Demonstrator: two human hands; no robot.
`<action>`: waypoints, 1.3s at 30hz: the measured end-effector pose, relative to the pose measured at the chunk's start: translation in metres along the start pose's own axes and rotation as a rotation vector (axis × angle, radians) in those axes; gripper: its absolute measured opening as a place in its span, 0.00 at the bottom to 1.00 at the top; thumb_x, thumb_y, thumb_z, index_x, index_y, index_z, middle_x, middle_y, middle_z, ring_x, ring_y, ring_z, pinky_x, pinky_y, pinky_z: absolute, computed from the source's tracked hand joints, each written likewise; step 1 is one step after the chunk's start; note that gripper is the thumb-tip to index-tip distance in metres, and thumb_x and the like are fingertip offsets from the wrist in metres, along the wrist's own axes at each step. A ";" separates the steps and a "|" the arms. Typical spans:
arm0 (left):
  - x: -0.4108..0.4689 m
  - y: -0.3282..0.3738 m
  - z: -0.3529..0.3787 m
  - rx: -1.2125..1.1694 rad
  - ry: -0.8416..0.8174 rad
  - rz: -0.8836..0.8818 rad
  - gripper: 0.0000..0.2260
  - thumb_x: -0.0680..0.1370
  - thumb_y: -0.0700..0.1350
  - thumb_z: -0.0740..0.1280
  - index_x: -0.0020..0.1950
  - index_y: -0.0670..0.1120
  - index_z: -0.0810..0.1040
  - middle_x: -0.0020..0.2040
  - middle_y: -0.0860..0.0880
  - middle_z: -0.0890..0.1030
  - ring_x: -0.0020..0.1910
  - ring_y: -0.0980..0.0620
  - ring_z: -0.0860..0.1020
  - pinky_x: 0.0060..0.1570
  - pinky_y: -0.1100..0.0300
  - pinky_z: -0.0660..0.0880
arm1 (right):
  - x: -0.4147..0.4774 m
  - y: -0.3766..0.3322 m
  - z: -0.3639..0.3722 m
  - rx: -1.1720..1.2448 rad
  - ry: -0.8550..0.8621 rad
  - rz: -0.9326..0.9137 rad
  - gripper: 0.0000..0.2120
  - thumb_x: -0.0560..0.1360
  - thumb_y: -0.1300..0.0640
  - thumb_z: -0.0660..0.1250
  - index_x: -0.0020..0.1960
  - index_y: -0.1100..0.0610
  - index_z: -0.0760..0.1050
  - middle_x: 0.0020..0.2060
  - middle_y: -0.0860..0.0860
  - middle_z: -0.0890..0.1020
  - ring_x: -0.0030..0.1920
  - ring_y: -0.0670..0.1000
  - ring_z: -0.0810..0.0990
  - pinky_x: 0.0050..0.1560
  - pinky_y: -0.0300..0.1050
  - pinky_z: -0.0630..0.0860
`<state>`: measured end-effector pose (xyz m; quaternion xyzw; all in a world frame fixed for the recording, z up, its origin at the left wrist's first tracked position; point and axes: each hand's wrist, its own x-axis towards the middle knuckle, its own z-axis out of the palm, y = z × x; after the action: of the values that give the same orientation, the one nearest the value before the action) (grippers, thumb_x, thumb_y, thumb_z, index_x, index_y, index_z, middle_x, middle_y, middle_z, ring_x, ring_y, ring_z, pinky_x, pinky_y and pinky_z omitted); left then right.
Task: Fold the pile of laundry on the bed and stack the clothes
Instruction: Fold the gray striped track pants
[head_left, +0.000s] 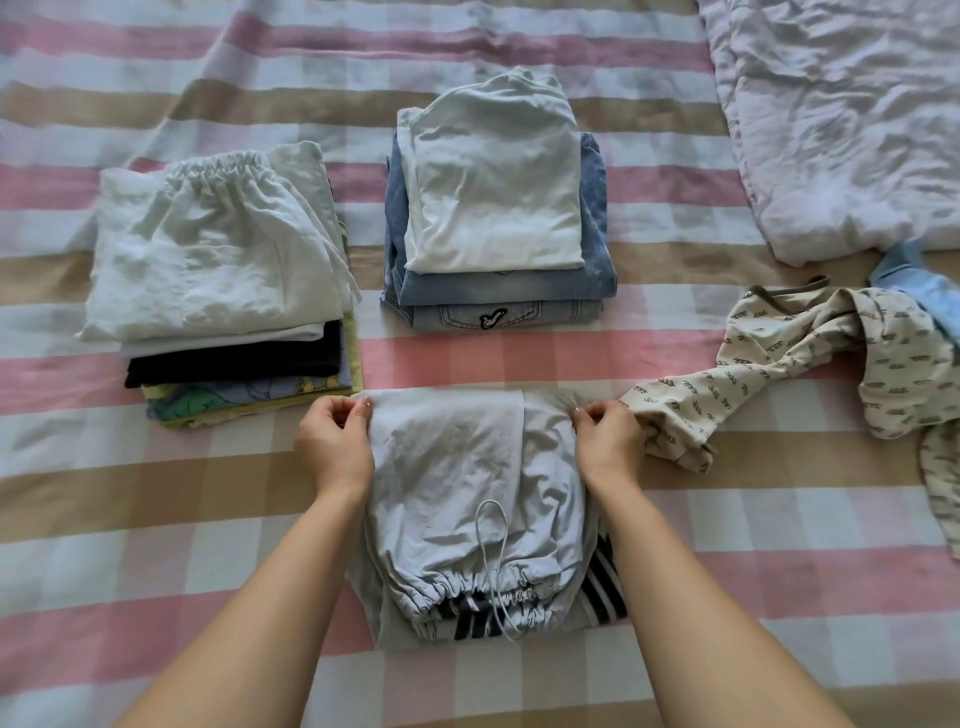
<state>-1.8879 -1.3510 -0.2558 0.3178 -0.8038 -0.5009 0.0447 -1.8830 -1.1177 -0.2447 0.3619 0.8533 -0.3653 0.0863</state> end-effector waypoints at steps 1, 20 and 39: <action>0.001 -0.001 -0.001 0.018 -0.011 0.003 0.05 0.76 0.40 0.67 0.42 0.40 0.76 0.35 0.49 0.75 0.37 0.50 0.72 0.34 0.62 0.64 | 0.001 -0.001 0.000 0.038 -0.011 0.006 0.06 0.77 0.58 0.64 0.45 0.61 0.75 0.48 0.59 0.80 0.50 0.58 0.77 0.51 0.48 0.71; -0.062 -0.002 -0.021 0.080 -0.139 -0.108 0.16 0.77 0.52 0.64 0.56 0.42 0.66 0.43 0.50 0.72 0.42 0.50 0.71 0.41 0.57 0.67 | -0.052 0.020 -0.015 0.052 -0.164 0.013 0.14 0.77 0.45 0.60 0.46 0.57 0.70 0.37 0.47 0.76 0.37 0.49 0.76 0.35 0.43 0.70; -0.127 -0.030 -0.008 0.779 -0.431 0.618 0.28 0.79 0.60 0.40 0.73 0.51 0.61 0.76 0.55 0.49 0.73 0.61 0.37 0.70 0.53 0.42 | -0.113 0.063 0.023 -0.555 -0.152 -0.435 0.30 0.80 0.48 0.48 0.71 0.45 0.29 0.75 0.49 0.37 0.72 0.47 0.32 0.72 0.51 0.35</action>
<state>-1.7697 -1.2955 -0.2452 -0.0503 -0.9770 -0.1832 -0.0968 -1.7616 -1.1666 -0.2501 0.1065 0.9682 -0.1554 0.1645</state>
